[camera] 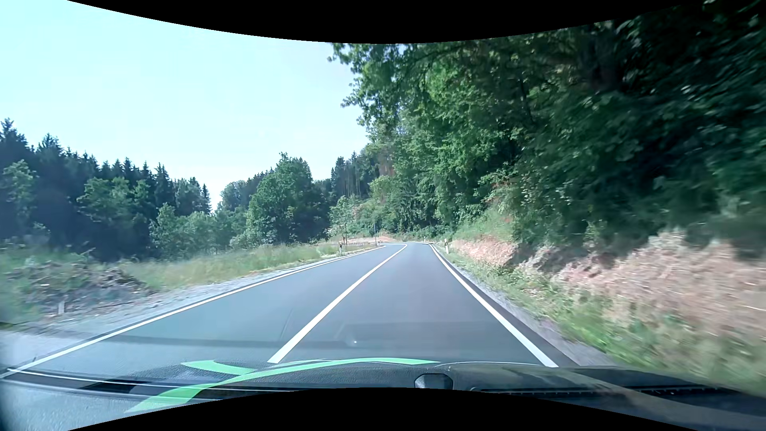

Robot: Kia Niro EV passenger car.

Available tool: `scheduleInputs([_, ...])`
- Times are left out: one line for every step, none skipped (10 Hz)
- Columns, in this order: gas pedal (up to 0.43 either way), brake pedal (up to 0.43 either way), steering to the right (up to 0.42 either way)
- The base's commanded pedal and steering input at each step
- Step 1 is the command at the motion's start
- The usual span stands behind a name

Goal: Follow the waypoints while adhering to traffic rules and regulations

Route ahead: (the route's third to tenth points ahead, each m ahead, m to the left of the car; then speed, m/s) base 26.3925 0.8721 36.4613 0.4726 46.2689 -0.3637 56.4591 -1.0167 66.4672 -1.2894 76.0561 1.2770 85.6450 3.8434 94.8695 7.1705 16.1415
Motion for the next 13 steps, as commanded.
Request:
scheduleInputs([0.0, 0.0, 0.013])
scheduleInputs([0.0, 0.0, 0.013])
scheduleInputs([0.0, 0.0, 0.013])
scheduleInputs([0.0, 0.0, 0.013])
scheduleInputs([0.0, 0.0, 0.013])
scheduleInputs([0.0, 0.0, 0.013])
scheduleInputs([0.0, 0.0, 0.013])
scheduleInputs([0.0, 0.0, 0.013])
scheduleInputs([0.0, 0.0, 0.013])
scheduleInputs([0.0, 0.0, 0.013])
scheduleInputs([0.0, 0.0, 0.012])
scheduleInputs([0.0, 0.0, 0.012])
scheduleInputs([0.0, 0.0, 0.01])
